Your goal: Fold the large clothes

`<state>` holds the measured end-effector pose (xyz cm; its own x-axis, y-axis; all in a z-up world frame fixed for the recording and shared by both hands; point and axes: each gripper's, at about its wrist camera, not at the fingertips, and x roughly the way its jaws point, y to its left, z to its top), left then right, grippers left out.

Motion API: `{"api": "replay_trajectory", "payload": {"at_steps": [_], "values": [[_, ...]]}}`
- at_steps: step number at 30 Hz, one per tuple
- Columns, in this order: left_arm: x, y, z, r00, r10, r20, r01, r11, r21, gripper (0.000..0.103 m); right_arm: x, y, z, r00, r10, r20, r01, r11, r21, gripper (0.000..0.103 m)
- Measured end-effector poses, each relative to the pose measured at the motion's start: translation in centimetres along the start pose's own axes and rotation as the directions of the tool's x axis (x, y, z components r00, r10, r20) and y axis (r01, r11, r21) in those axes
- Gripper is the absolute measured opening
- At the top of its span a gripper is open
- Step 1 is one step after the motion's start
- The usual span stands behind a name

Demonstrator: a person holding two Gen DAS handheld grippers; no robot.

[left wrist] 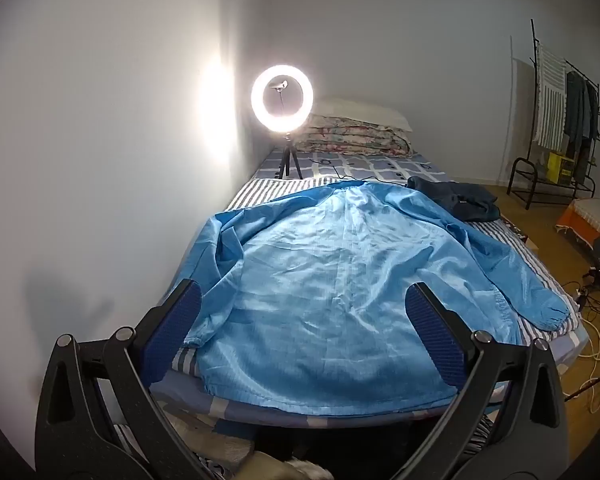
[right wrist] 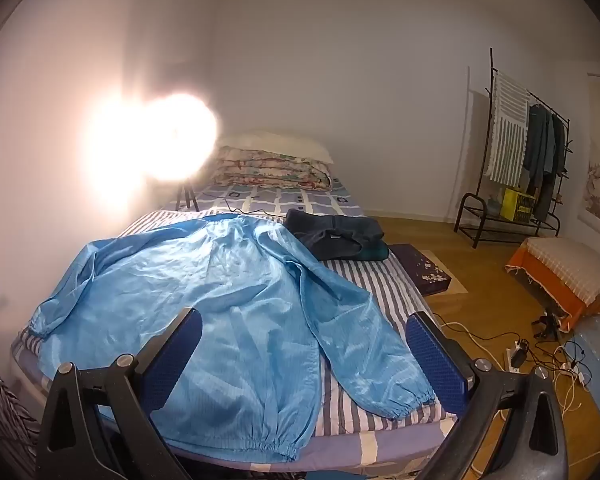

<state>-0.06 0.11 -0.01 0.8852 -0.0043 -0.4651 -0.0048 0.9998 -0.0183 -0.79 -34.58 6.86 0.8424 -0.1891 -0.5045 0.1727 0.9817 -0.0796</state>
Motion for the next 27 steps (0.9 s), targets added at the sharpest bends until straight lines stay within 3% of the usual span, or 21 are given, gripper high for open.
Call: {"api": "replay_trajectory", "payload": {"at_steps": [27], "values": [[-0.02, 0.18, 0.65, 0.999, 0.029, 0.018, -0.030, 0.999, 0.027, 0.103, 0.12, 0.07, 0.12, 1.000, 0.004, 0.000, -0.004, 1.000, 0.006, 0.103]]}}
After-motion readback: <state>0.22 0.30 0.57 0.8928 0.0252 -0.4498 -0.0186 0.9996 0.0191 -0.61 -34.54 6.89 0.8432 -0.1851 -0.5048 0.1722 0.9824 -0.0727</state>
